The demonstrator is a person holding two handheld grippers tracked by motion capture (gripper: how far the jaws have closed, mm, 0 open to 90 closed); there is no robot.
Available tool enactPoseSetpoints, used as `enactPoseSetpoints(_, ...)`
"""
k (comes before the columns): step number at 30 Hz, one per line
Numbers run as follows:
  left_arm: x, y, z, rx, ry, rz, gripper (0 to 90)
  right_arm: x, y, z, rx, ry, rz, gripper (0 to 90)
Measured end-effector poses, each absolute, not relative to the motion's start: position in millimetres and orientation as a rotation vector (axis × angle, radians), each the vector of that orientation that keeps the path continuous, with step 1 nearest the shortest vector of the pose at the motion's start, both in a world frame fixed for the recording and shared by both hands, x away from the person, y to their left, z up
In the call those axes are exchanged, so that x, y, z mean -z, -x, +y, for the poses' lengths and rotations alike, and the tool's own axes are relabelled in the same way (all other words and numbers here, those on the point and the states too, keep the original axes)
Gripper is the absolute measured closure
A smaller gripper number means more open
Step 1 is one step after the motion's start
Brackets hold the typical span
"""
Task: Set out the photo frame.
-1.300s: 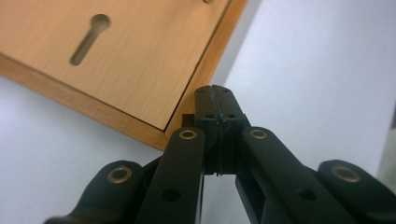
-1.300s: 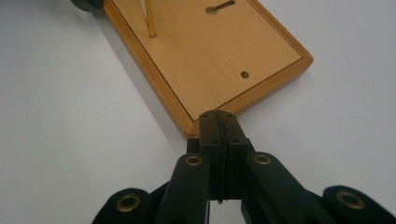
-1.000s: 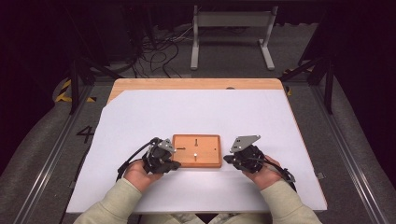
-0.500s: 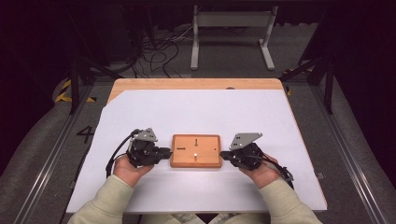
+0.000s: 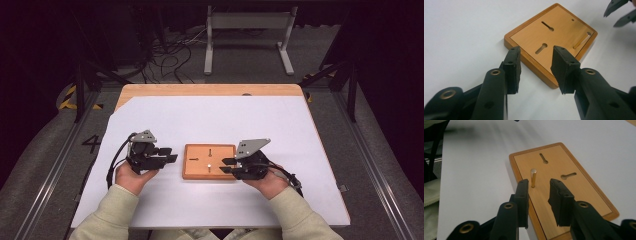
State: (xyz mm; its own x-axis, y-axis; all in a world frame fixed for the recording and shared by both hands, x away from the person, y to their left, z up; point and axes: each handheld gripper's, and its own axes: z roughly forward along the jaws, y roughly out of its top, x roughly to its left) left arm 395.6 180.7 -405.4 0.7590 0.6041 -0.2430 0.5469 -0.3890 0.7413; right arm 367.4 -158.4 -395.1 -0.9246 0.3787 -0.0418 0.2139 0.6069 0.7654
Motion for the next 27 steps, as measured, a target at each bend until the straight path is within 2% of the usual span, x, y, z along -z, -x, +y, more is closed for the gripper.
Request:
enactPoseSetpoints(14,412.0,-403.6,181.6,-0.105,-2.079,0.880,54.8,415.4,-382.0,-125.1,-1.186,-0.423,2.702,70.5)
enactPoseSetpoints(20,416.8,-410.1,175.4,-0.115,-2.092,0.877,48.9,421.3,-387.1,-117.0,-1.157,-0.401,2.713,75.9)
enactPoseSetpoints(23,417.9,-412.3,175.2,-0.122,-2.100,0.888,47.7,420.9,-386.6,-115.9,-1.148,-0.385,2.693,82.8)
enactPoseSetpoints(27,417.4,-413.4,179.1,-0.110,-2.079,0.908,47.7,420.9,-384.6,-114.6,-1.136,-0.369,2.679,83.6)
